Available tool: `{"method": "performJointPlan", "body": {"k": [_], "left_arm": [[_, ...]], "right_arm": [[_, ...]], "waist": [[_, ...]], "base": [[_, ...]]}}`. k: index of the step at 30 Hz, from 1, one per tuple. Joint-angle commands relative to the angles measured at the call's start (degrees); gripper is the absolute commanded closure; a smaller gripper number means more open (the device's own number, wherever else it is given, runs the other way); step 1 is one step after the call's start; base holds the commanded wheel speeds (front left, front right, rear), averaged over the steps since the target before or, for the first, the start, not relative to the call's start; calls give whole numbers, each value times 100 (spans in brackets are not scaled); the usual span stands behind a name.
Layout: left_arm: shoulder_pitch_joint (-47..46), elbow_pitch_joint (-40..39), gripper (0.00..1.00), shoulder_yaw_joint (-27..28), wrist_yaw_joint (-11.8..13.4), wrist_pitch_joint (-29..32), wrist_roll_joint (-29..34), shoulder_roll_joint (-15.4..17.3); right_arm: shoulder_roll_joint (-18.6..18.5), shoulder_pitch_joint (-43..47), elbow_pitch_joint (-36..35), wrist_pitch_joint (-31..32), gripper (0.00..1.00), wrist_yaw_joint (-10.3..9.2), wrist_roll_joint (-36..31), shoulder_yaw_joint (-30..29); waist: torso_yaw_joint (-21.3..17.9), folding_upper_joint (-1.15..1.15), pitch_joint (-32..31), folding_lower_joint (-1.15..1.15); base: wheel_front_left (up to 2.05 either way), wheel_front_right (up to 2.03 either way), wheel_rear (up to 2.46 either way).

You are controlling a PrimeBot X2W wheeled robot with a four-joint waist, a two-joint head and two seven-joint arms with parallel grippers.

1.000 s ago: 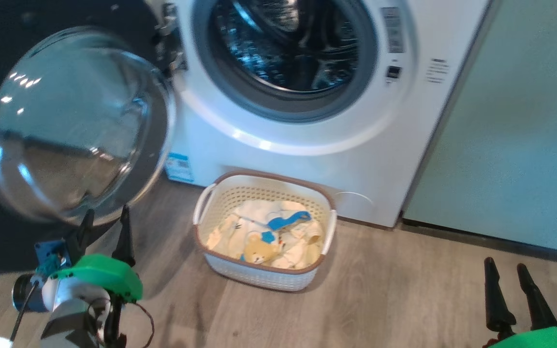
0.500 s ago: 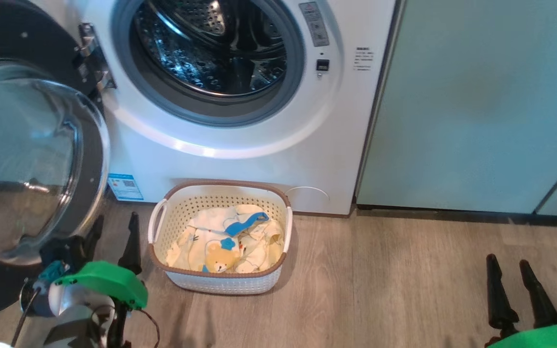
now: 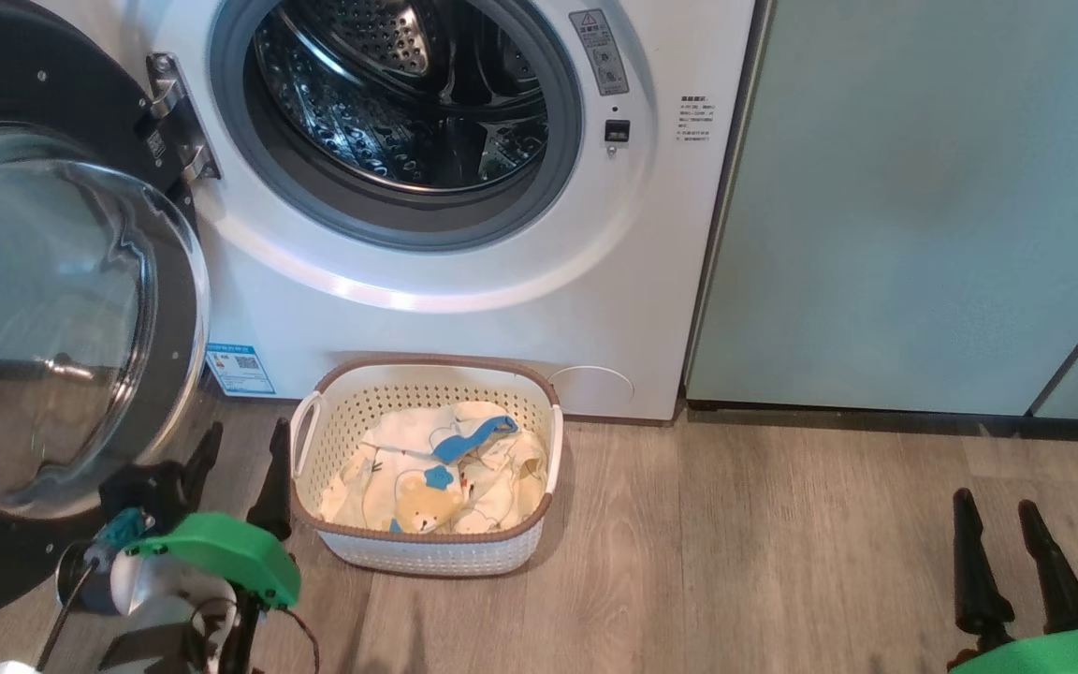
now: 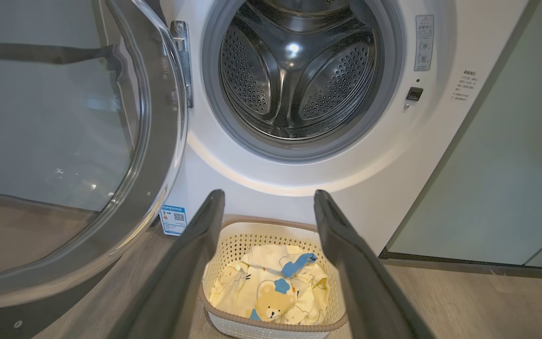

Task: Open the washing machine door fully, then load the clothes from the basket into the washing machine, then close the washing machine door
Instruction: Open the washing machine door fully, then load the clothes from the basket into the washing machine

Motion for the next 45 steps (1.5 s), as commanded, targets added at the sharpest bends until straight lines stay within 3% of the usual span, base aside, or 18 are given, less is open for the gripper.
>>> {"method": "performJointPlan", "body": {"k": [1, 34, 45], "left_arm": [[-203, -135, 0, 102, -7, -37, -56, 232], [-323, 70, 0, -161, -7, -37, -381, 369], [-310, 42, 0, -286, -8, -37, -453, 362]], "right_arm": [[-89, -175, -194, -56, 0, 1, -37, 86], [-43, -128, -166, -56, 0, 1, 5, 87], [-26, -115, -165, -56, 0, 1, 7, 76]], "waist": [[11, 0, -6, 0], [84, 0, 40, 0], [100, 0, 71, 0]], "base": [[0, 0, 0], [0, 0, 0], [94, -94, 0]]}}
